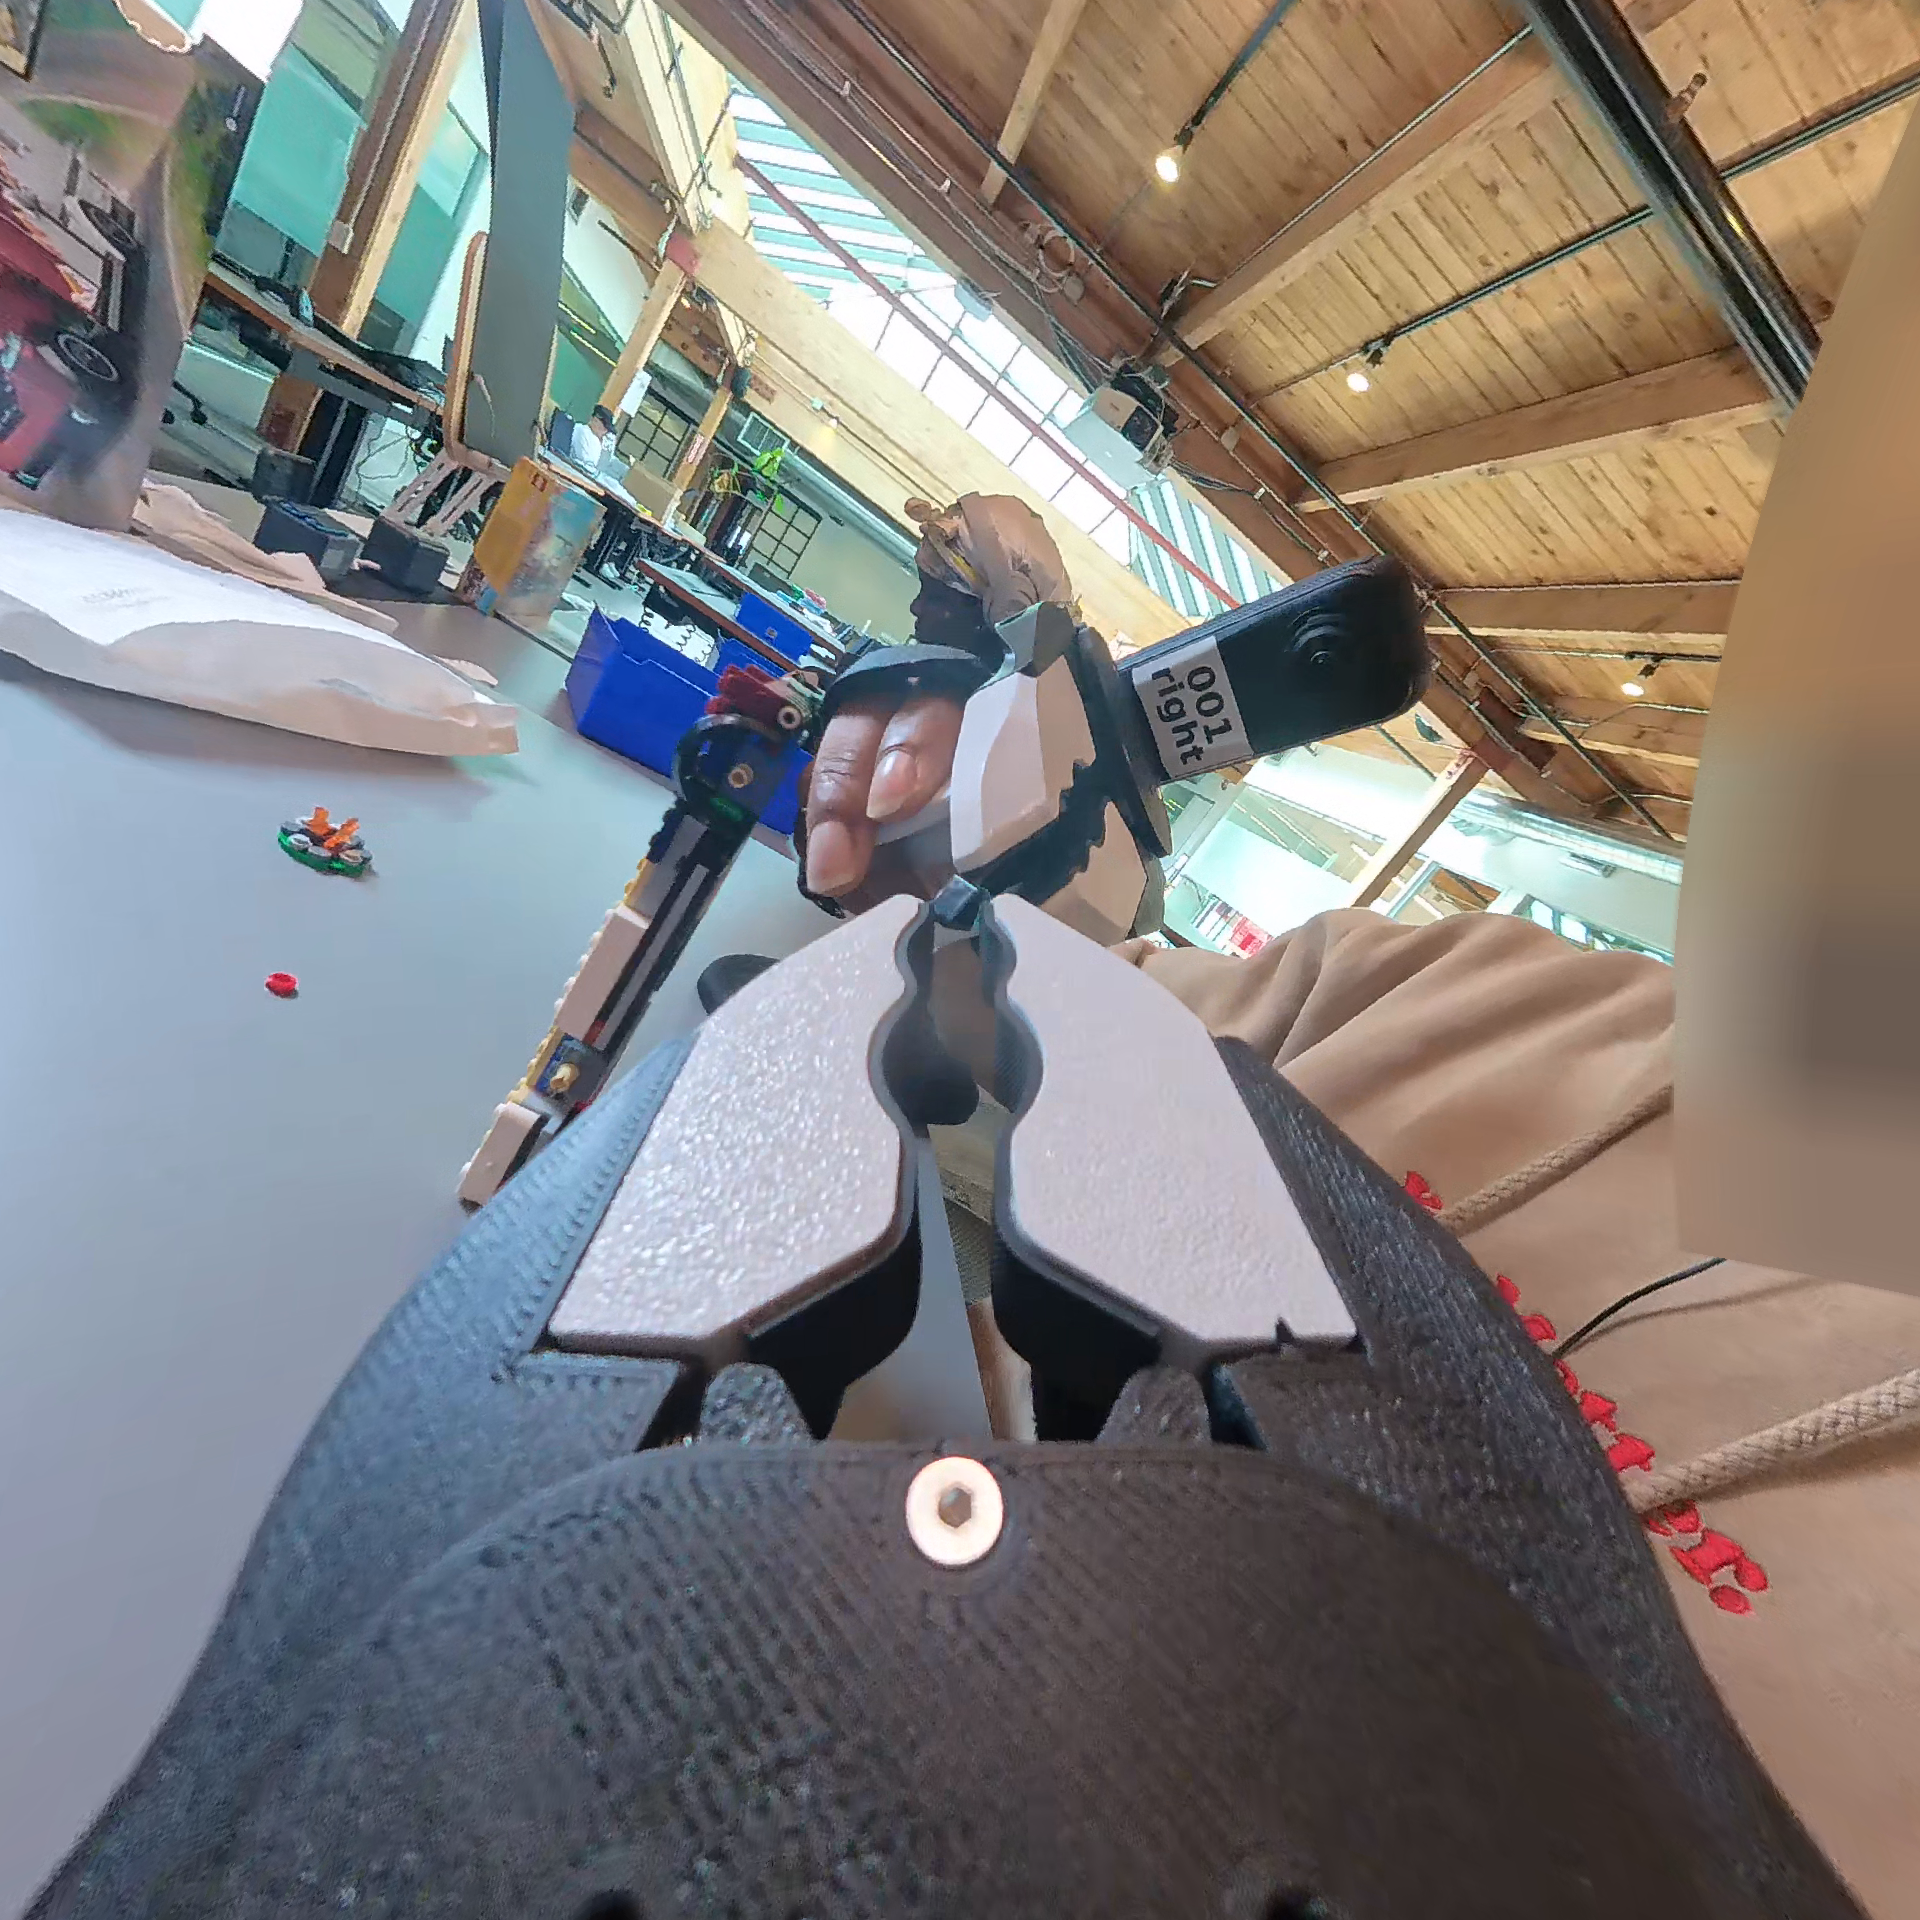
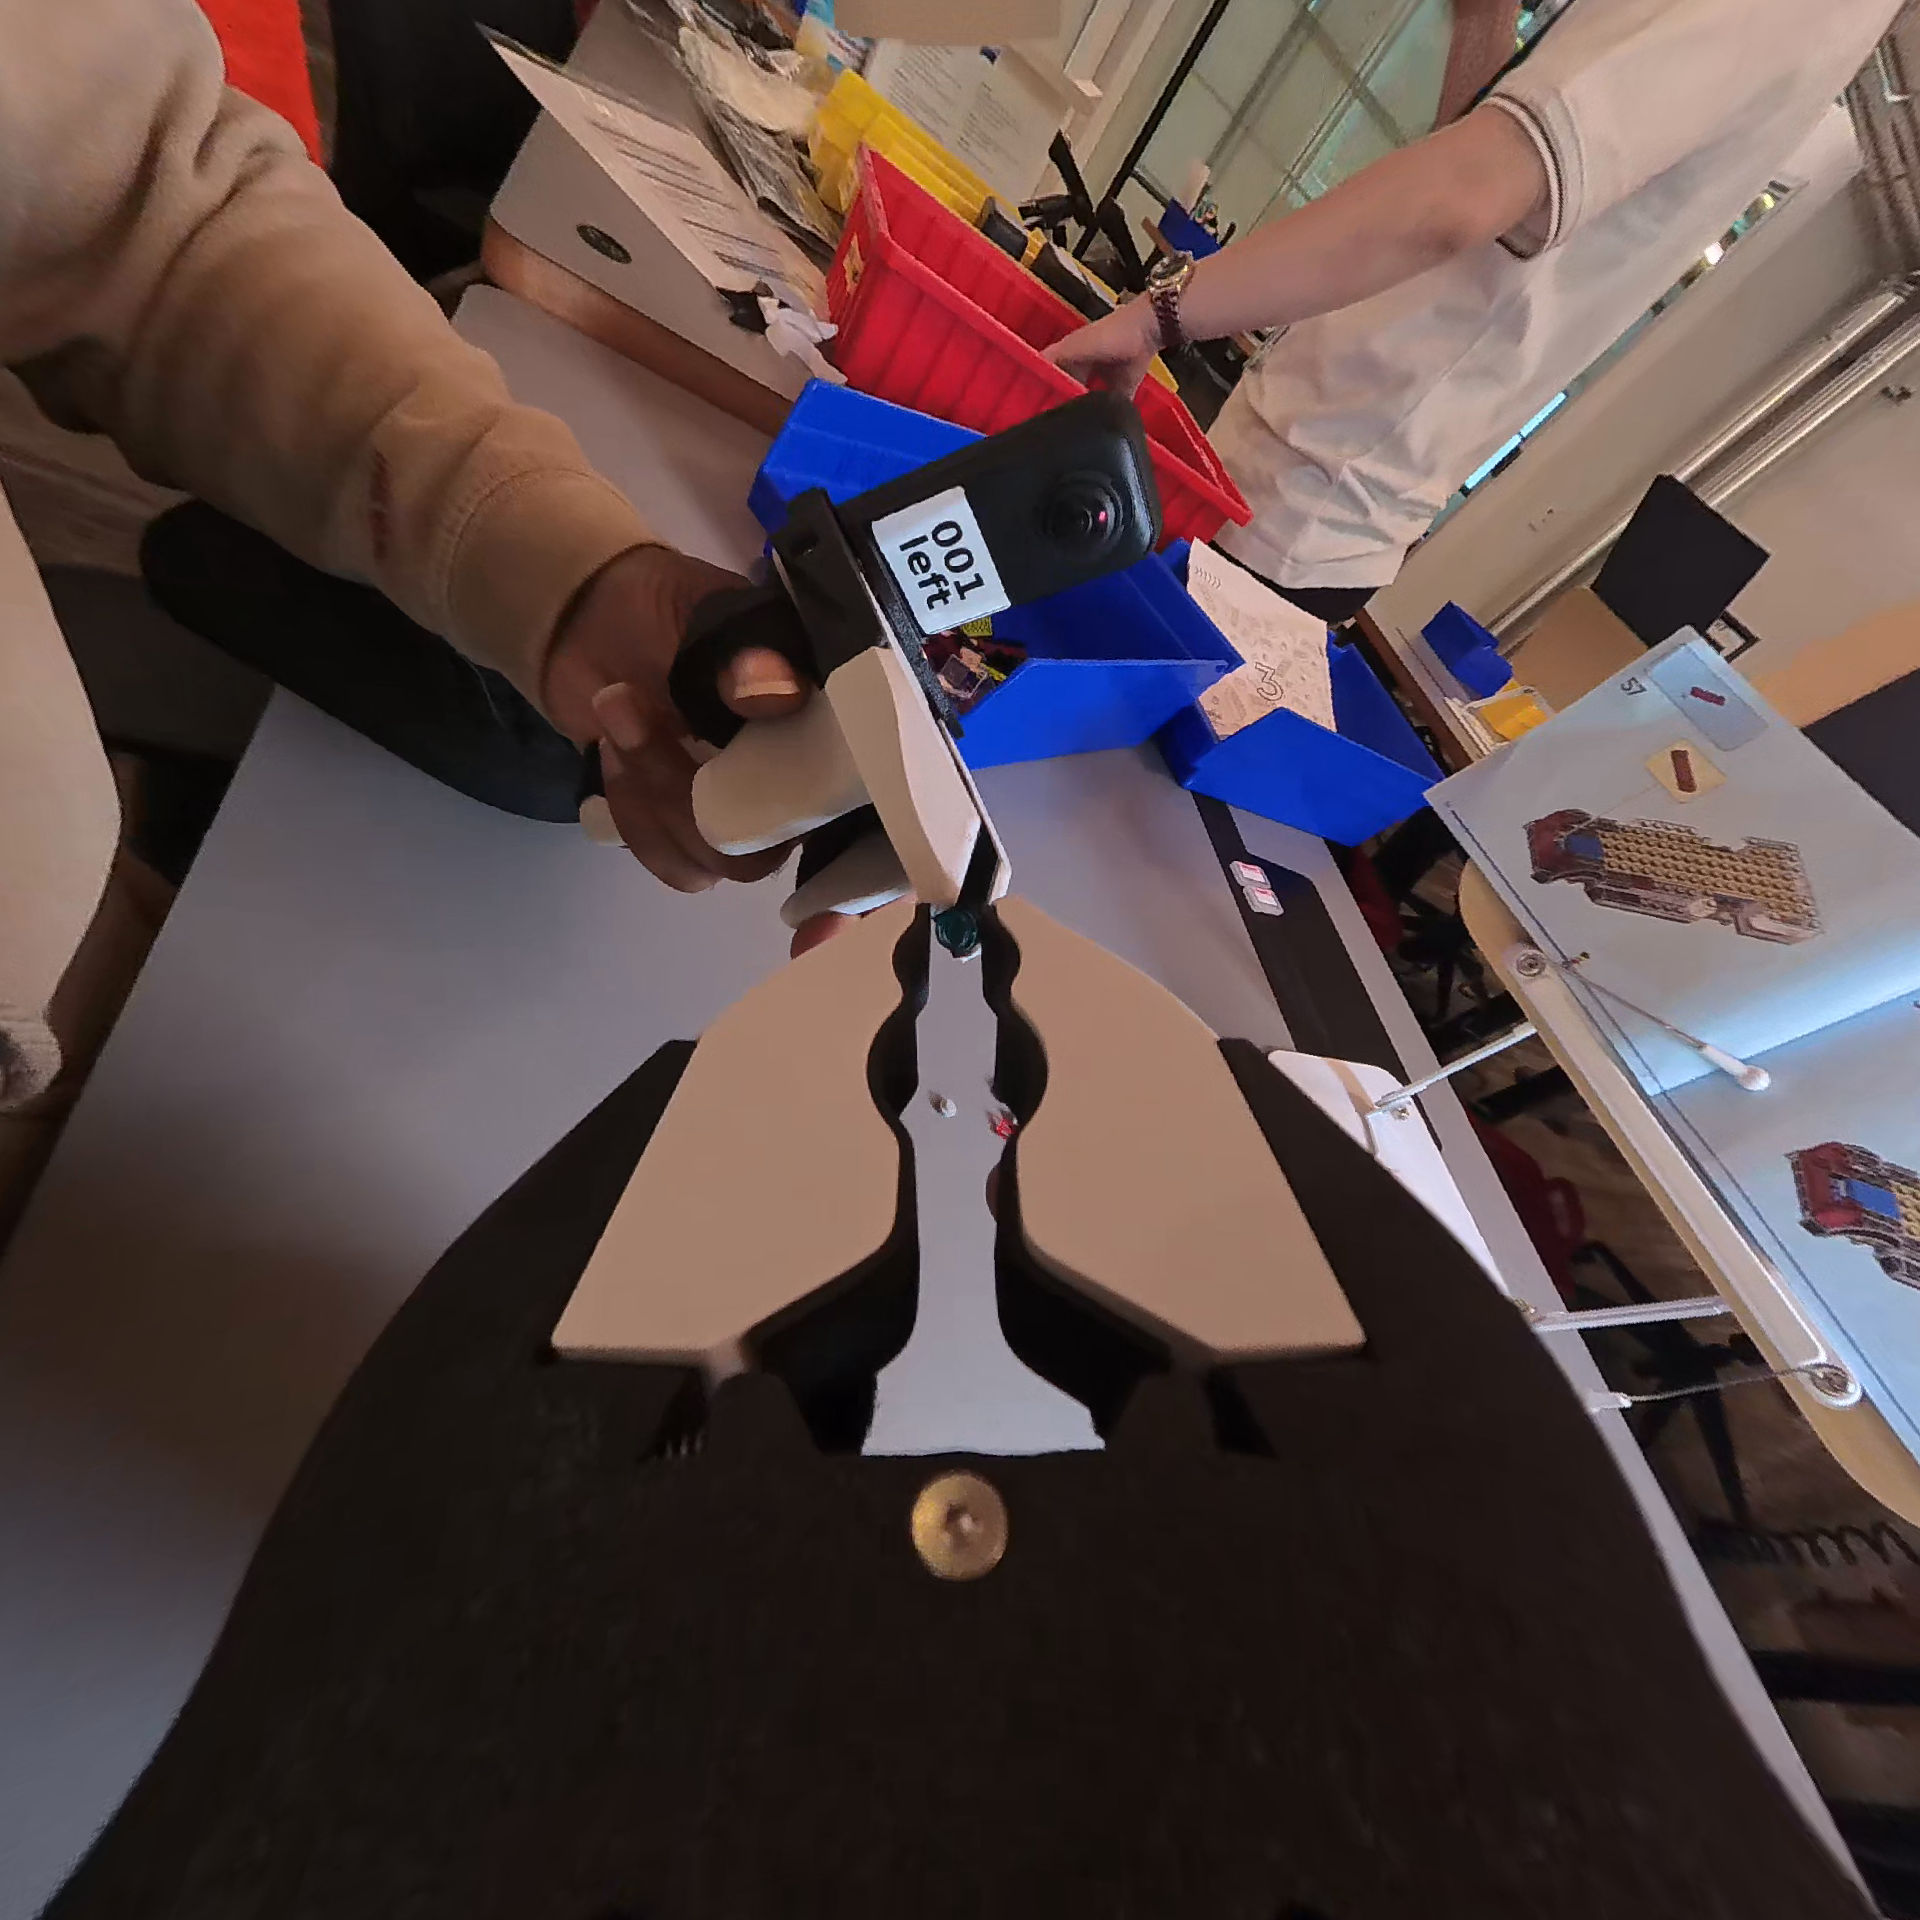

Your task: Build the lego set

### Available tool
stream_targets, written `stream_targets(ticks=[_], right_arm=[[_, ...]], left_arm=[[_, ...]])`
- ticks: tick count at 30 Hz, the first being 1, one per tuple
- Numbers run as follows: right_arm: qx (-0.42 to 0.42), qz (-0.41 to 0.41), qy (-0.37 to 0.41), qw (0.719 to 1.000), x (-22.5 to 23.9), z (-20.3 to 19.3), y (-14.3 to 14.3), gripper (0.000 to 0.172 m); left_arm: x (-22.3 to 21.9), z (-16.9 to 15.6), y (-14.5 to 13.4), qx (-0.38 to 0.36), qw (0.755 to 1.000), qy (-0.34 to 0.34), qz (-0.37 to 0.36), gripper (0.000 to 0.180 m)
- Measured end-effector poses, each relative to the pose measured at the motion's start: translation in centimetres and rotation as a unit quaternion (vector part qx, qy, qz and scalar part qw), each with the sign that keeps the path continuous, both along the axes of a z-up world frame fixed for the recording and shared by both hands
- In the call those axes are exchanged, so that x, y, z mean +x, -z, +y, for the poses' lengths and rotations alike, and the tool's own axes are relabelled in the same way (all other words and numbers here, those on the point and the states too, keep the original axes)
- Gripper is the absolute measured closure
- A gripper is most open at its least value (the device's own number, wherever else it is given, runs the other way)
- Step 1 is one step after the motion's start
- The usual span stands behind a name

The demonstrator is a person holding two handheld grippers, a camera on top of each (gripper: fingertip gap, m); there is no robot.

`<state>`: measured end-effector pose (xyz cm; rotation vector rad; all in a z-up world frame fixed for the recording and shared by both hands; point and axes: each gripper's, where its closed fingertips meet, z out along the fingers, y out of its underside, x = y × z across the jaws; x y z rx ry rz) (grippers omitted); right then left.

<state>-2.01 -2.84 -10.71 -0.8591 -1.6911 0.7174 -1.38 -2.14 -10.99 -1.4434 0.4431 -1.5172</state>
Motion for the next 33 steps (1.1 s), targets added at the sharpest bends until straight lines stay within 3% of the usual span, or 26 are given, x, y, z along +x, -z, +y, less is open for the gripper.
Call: stream_targets(ticks=[8,22,28,33], right_arm=[[0.022,-0.003,0.011,1.000,0.2,-0.2,0.1,0.163],[0.132,-0.010,0.049,0.990,0.3,0.0,0.7,0.163],[0.063,0.016,0.035,0.997,0.8,-0.8,0.4,0.163],[-0.026,0.036,0.011,0.999,1.5,-1.5,-0.1,0.164]], left_arm=[[0.1,-0.2,0.0,-0.002,1.000,0.004,-0.001,0.173],[0.4,-0.4,0.5,-0.013,1.000,0.013,0.007,0.172],[0.8,-1.3,0.3,0.055,0.998,0.009,0.040,0.171],[1.5,-2.1,0.1,0.177,0.976,-0.031,0.124,0.165]])
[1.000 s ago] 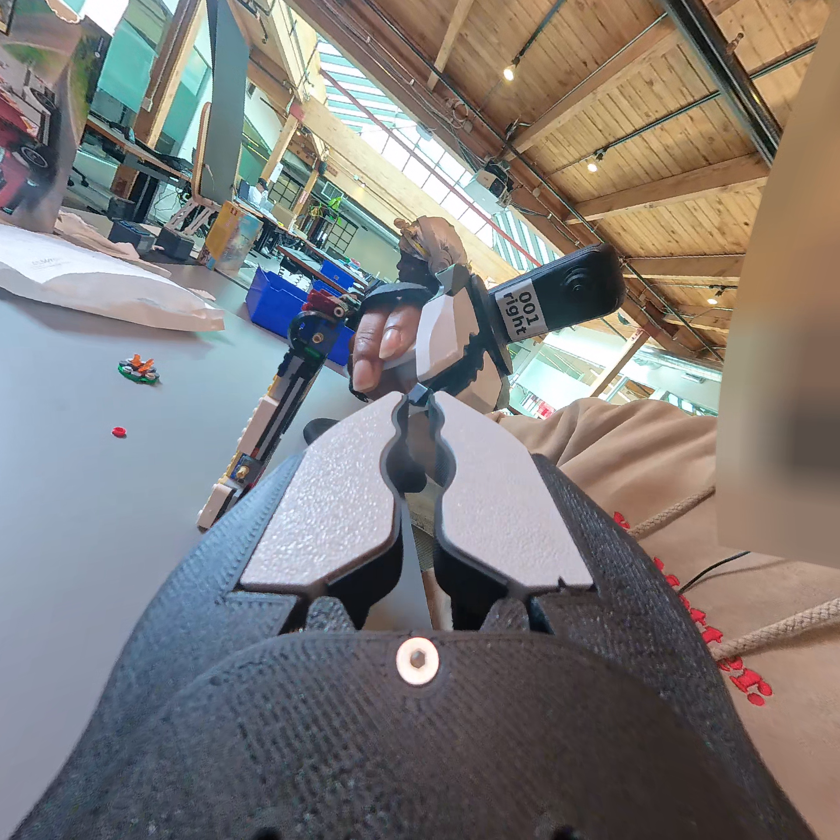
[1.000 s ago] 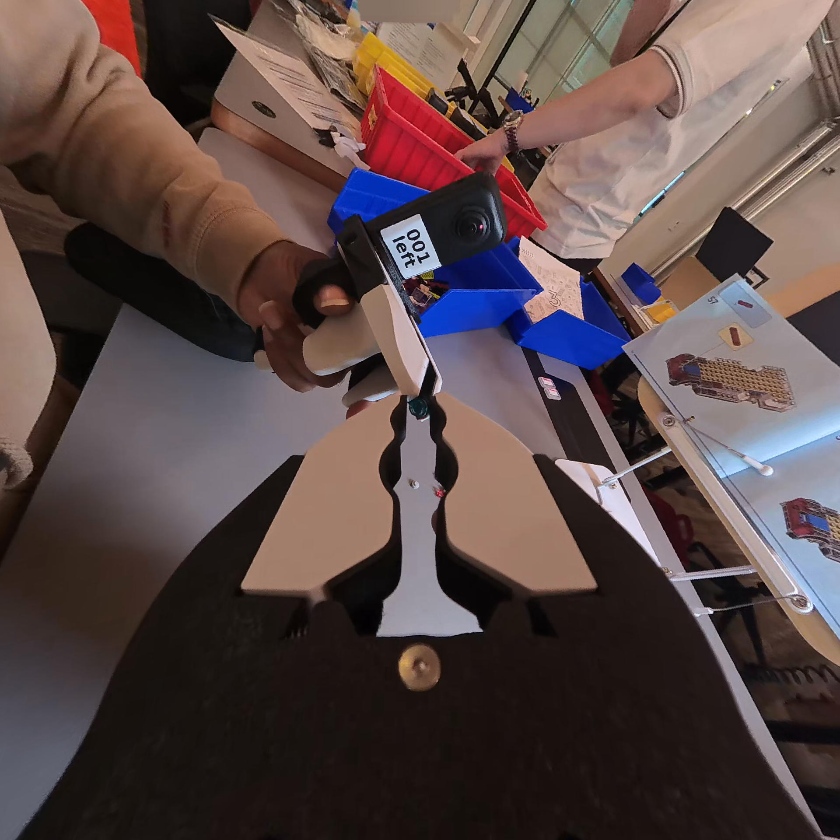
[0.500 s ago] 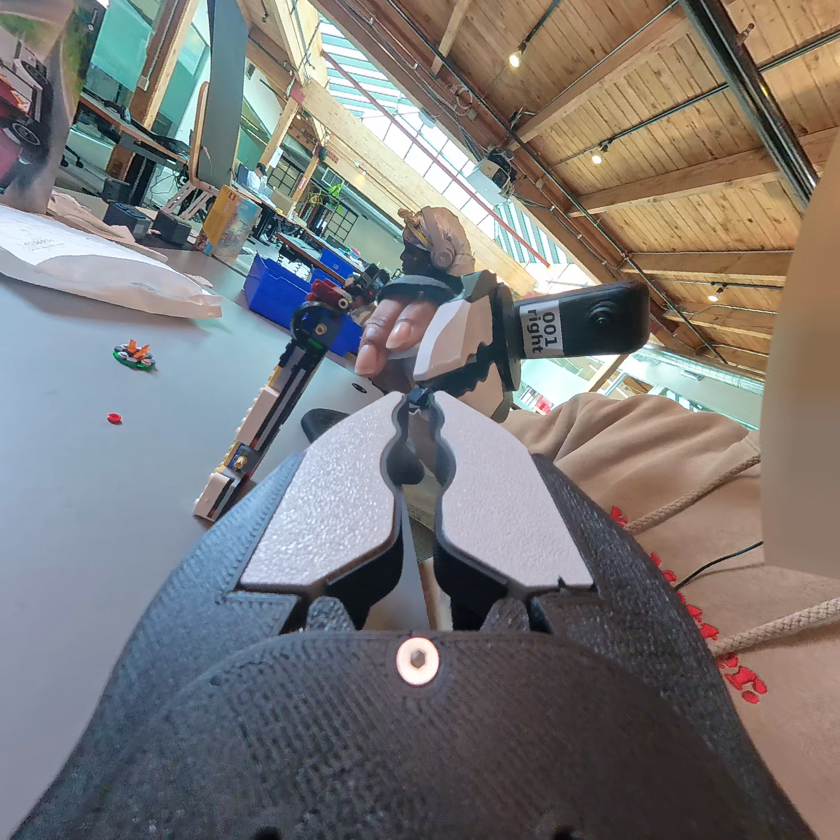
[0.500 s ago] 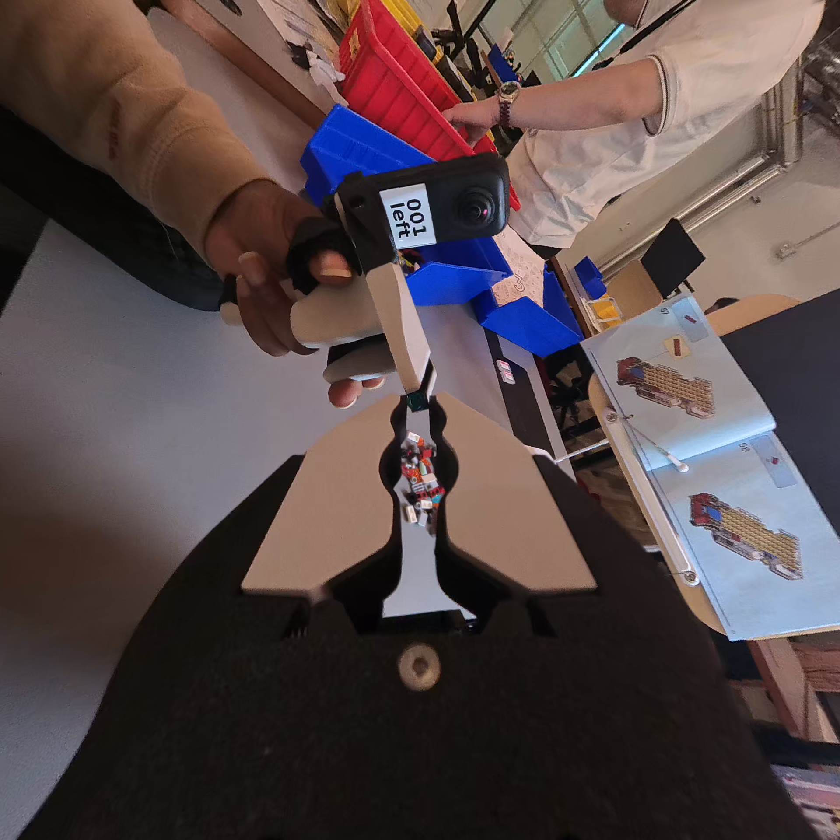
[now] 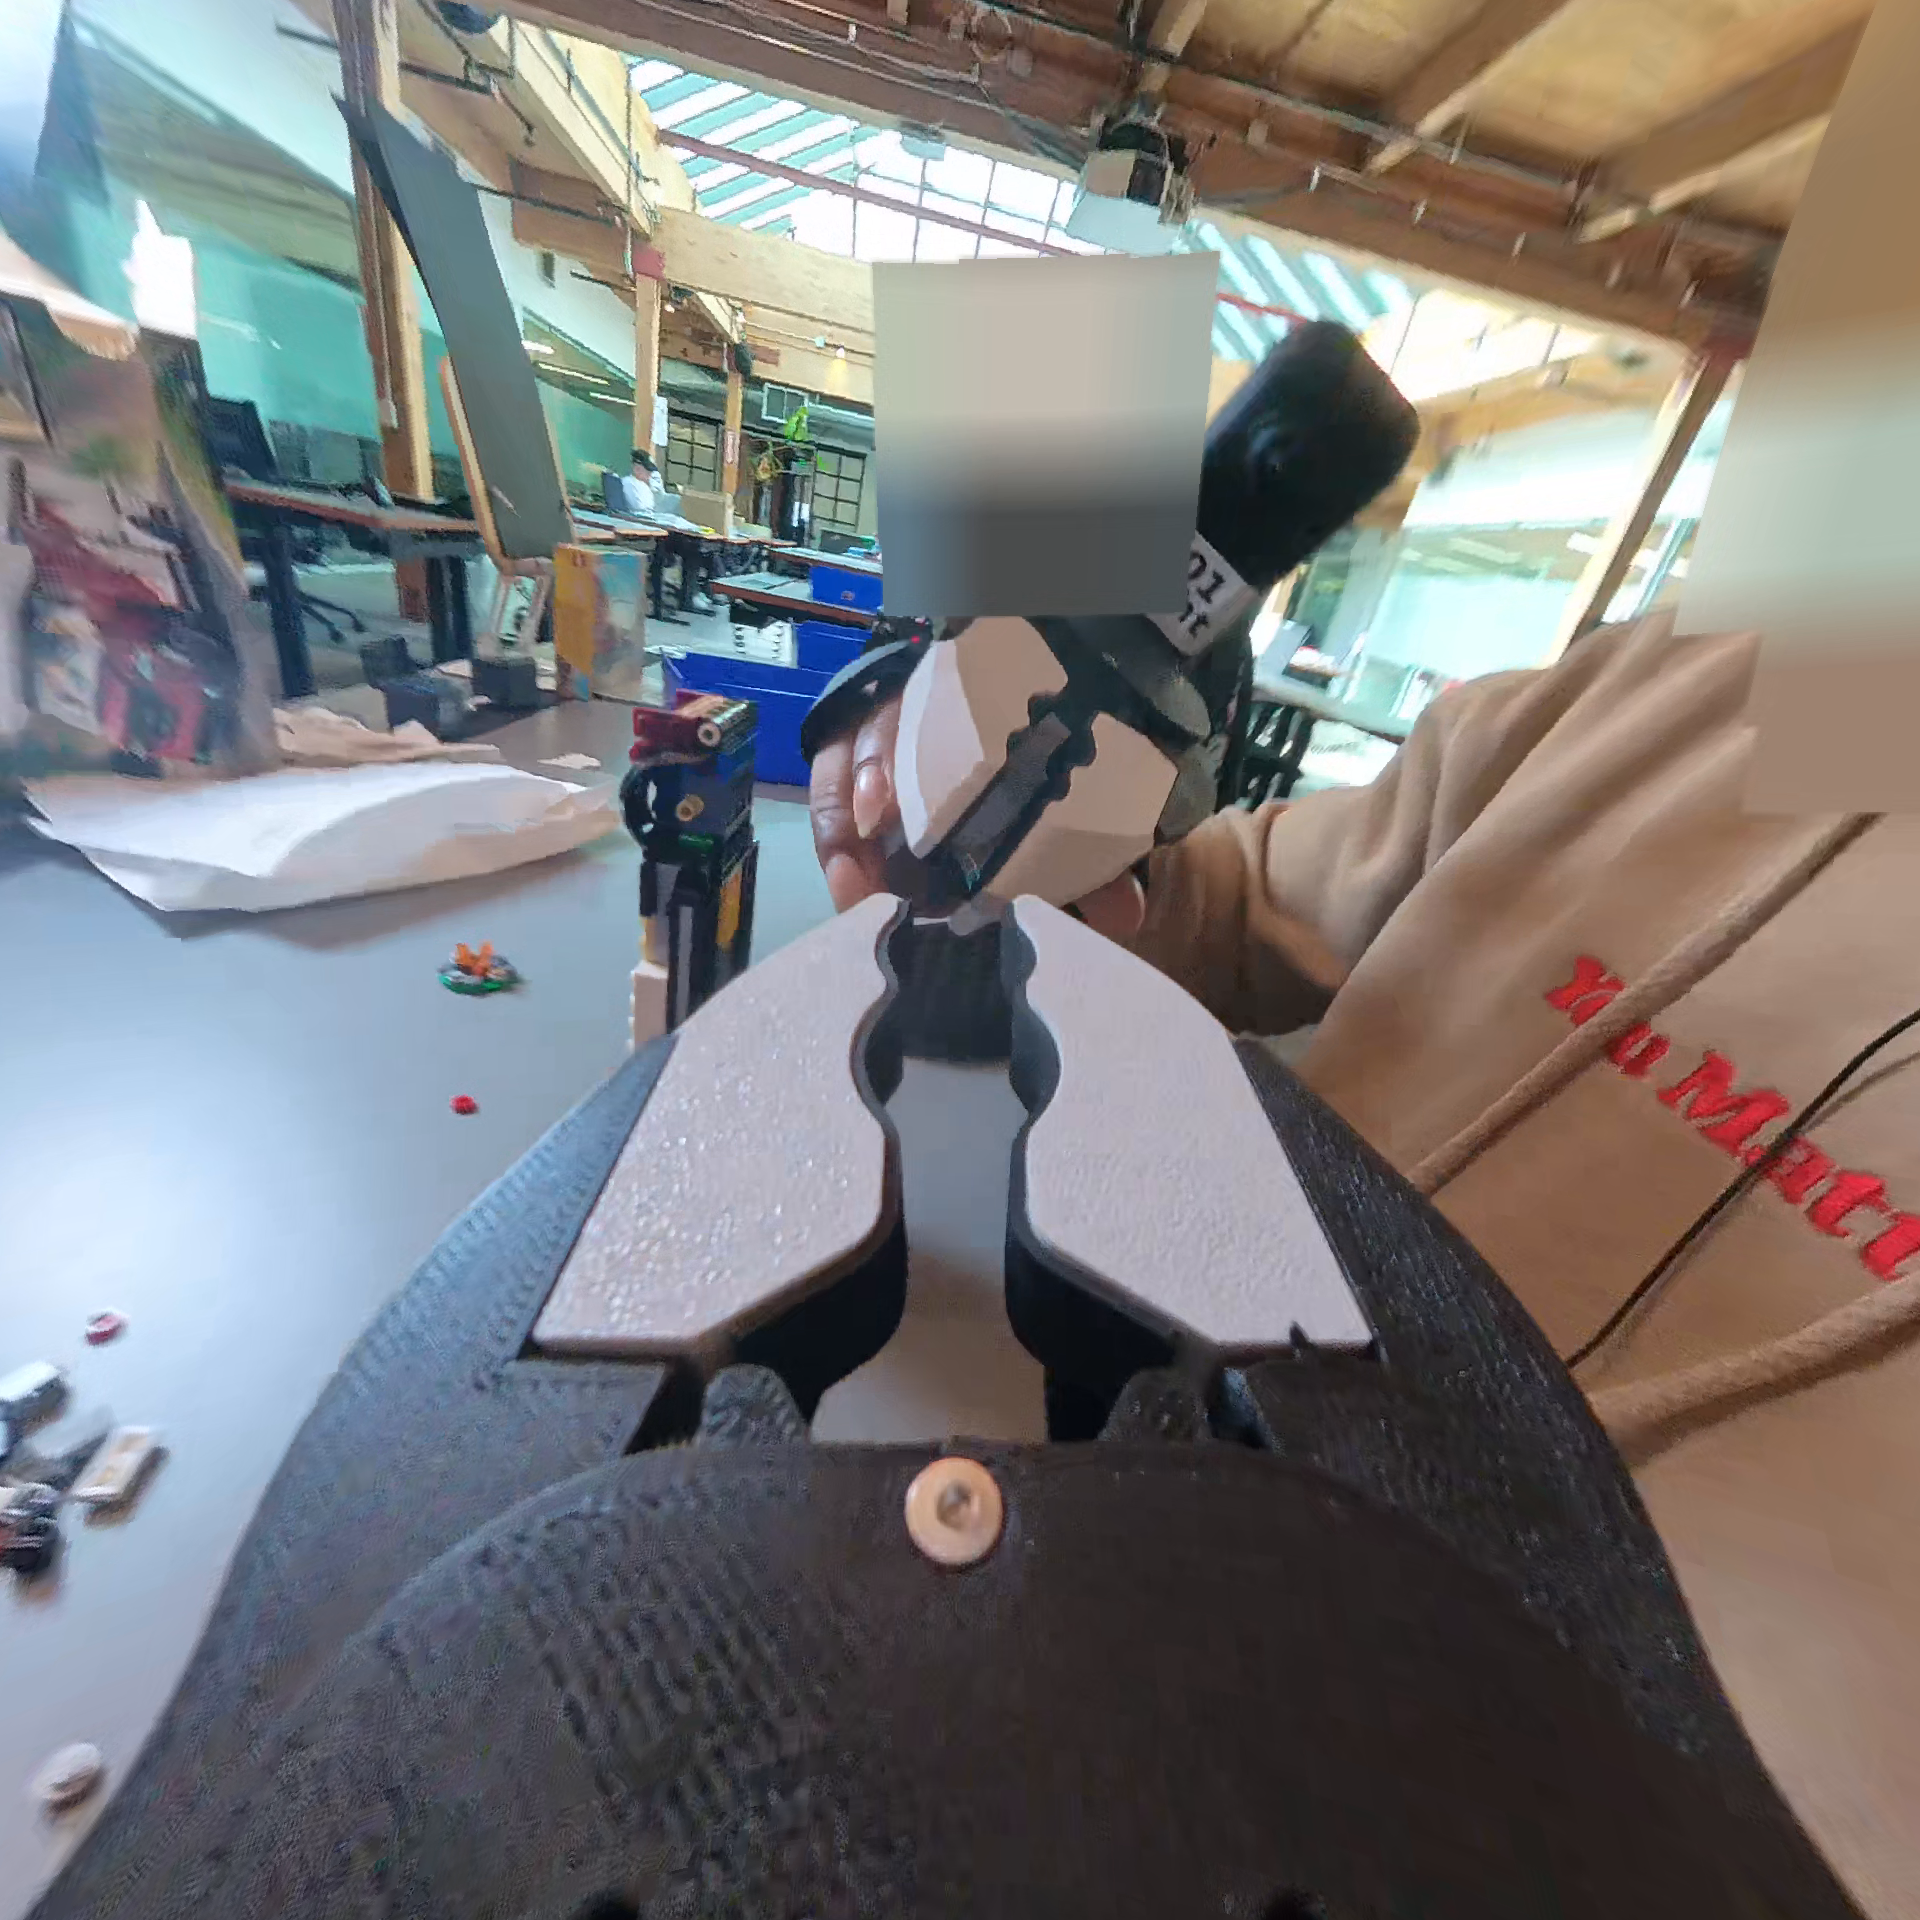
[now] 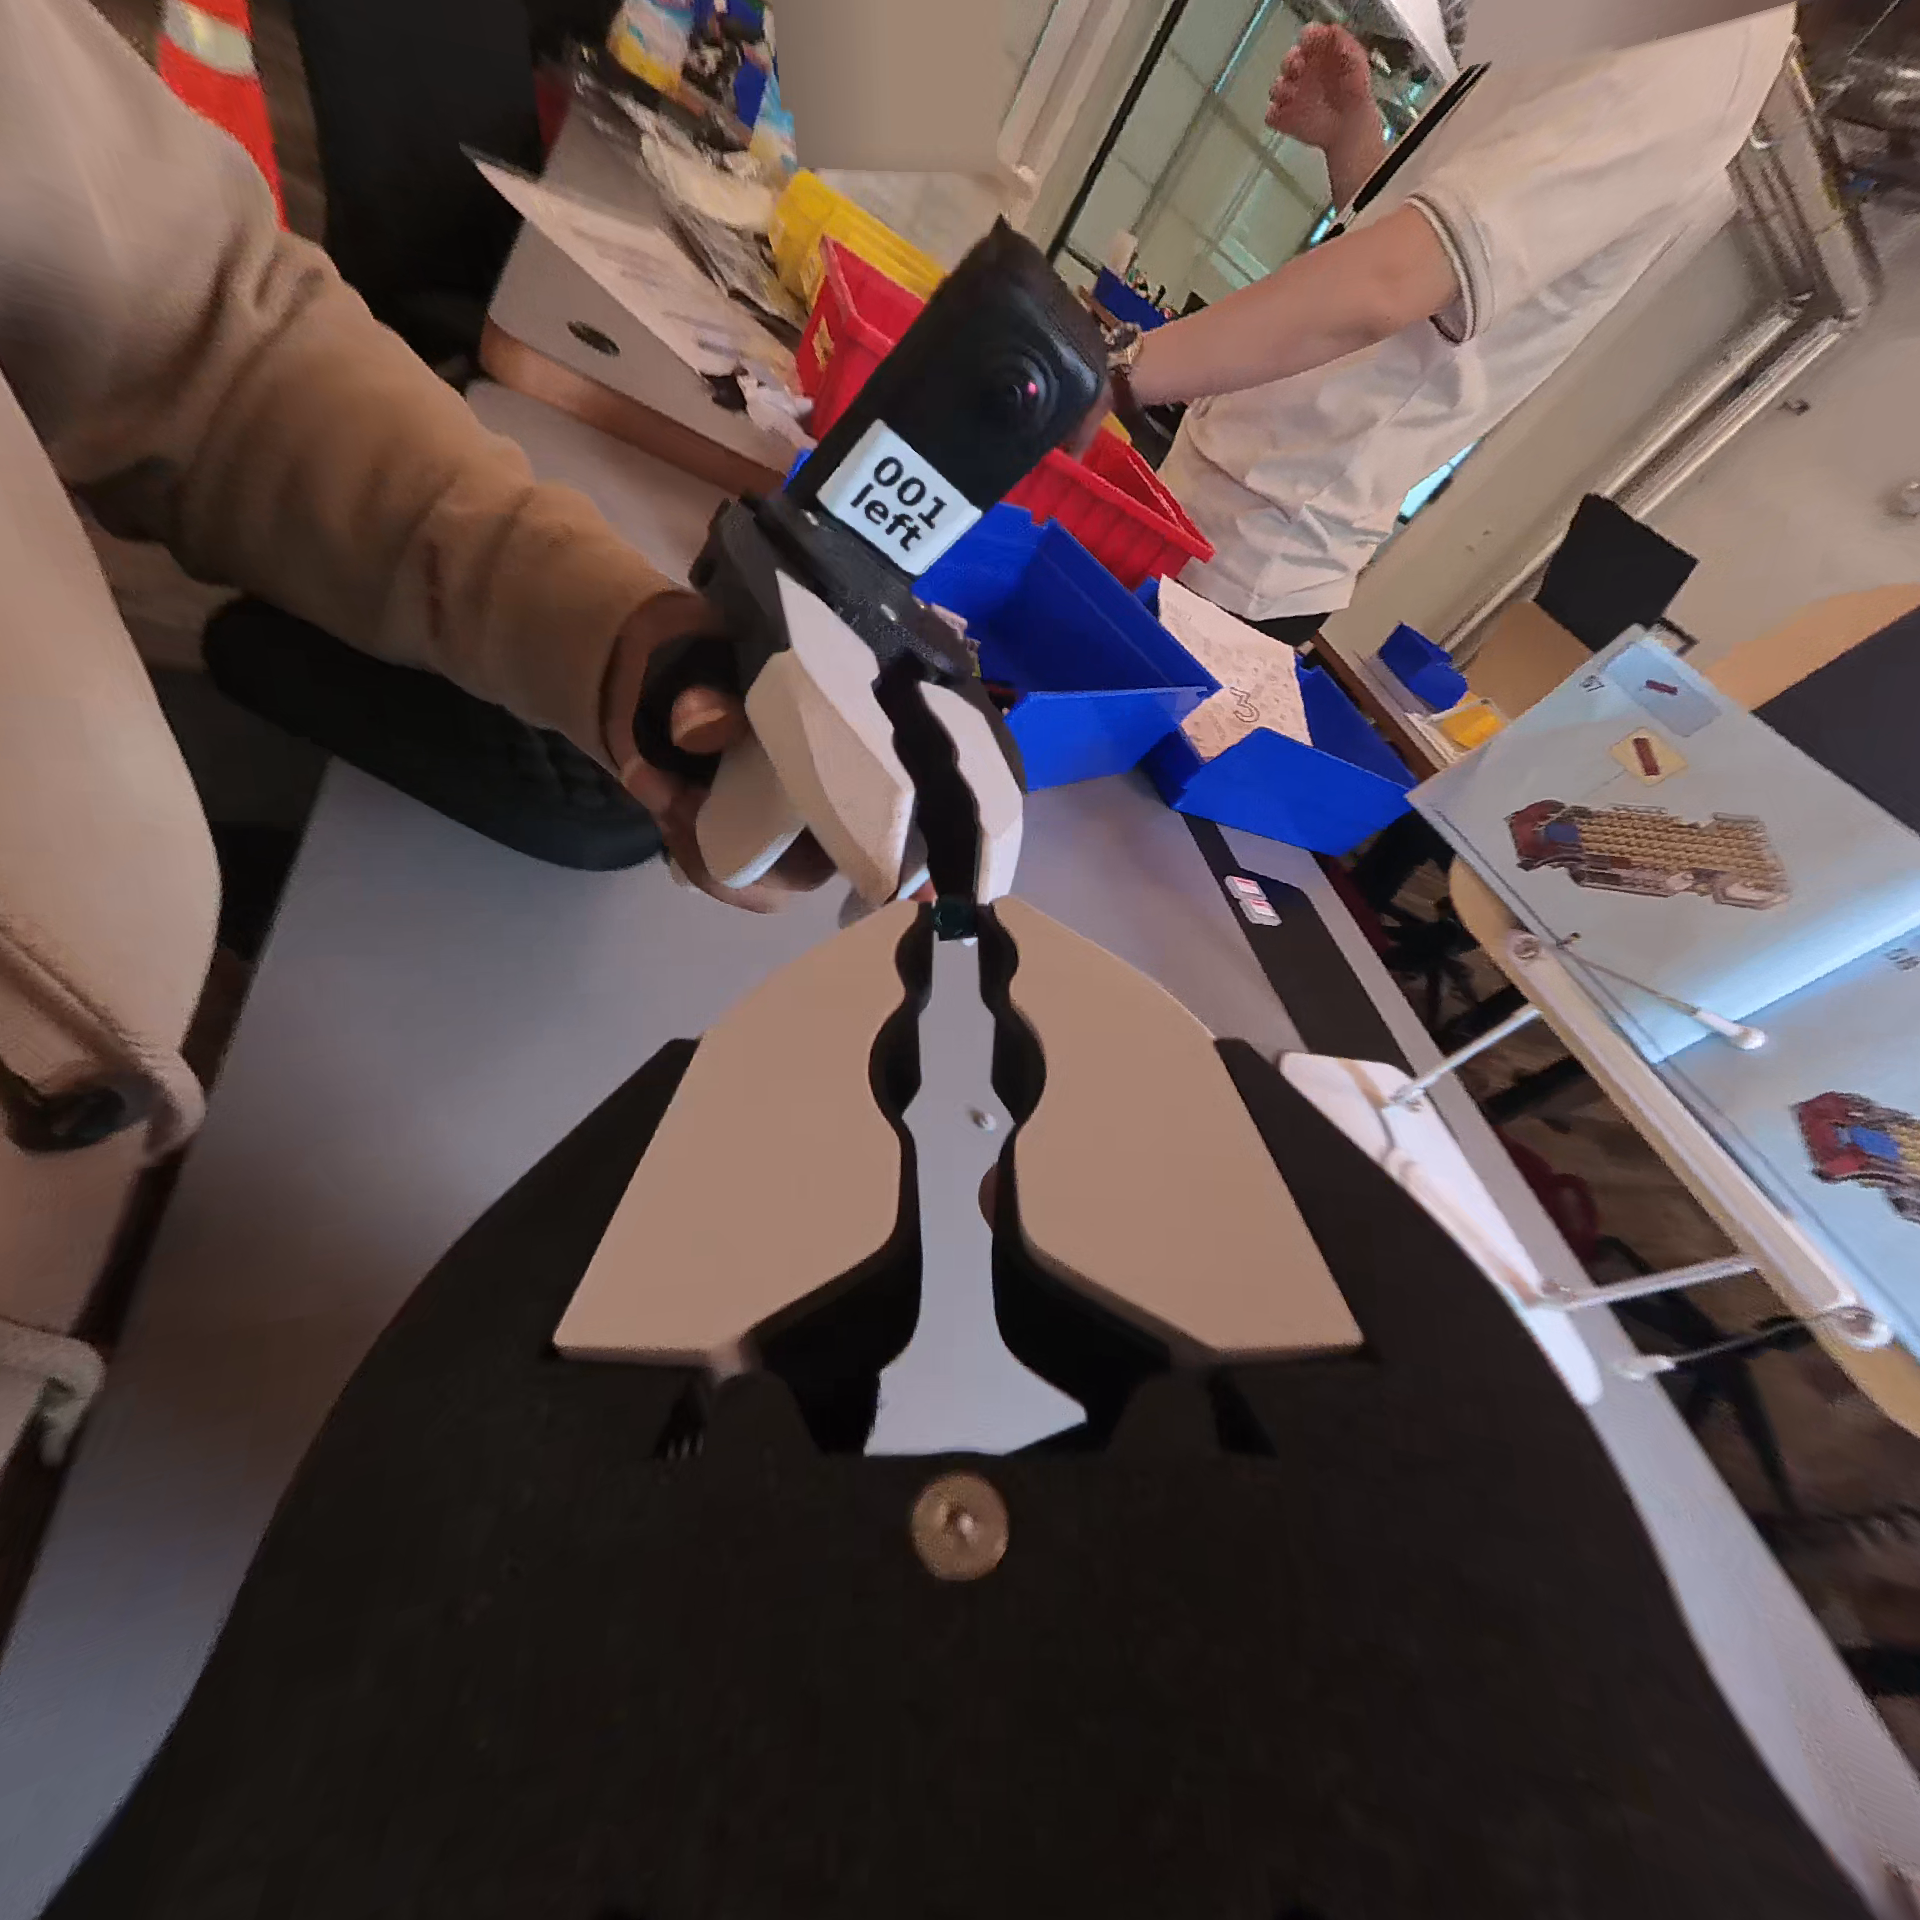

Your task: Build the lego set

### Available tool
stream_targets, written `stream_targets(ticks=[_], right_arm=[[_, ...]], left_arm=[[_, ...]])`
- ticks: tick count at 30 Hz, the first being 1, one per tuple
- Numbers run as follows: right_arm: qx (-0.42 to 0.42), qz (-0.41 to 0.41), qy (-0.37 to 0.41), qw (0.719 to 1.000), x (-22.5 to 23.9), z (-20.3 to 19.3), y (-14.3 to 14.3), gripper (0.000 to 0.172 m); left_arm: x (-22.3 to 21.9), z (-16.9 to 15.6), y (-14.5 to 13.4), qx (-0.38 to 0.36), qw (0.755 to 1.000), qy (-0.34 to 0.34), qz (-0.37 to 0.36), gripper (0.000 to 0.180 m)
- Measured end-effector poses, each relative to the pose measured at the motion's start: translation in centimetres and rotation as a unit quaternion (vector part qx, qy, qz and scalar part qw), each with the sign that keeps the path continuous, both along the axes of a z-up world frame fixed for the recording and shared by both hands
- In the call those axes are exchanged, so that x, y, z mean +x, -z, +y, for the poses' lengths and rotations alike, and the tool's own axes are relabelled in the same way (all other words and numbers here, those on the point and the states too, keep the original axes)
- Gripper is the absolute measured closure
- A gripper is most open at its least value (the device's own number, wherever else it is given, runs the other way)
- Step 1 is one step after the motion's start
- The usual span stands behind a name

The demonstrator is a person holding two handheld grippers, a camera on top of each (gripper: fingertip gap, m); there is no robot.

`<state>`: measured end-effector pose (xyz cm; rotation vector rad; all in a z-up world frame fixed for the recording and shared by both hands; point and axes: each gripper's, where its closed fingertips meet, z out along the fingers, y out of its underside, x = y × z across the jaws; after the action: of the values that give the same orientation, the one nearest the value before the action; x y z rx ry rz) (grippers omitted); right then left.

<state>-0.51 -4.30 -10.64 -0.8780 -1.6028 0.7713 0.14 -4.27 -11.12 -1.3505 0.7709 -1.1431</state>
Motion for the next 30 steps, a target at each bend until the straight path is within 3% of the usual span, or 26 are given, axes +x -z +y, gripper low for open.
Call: stream_targets(ticks=[4,7,12,30], right_arm=[[-0.084,0.012,-0.033,0.996,0.2,-1.1,0.2,0.164],[-0.113,0.015,-0.041,0.993,0.3,-1.3,0.2,0.164],[-0.153,0.012,-0.058,0.986,0.5,-1.7,0.1,0.164],[-0.189,0.003,-0.051,0.981,0.8,-1.5,1.6,0.163]], left_arm=[[0.9,-1.0,0.2,0.101,0.992,-0.028,0.077,0.166],[1.0,-1.2,0.3,0.132,0.986,-0.044,0.096,0.168],[1.0,-1.2,0.3,0.150,0.981,-0.051,0.109,0.178],[1.5,-1.0,2.0,0.172,0.969,-0.068,0.164,0.177]])
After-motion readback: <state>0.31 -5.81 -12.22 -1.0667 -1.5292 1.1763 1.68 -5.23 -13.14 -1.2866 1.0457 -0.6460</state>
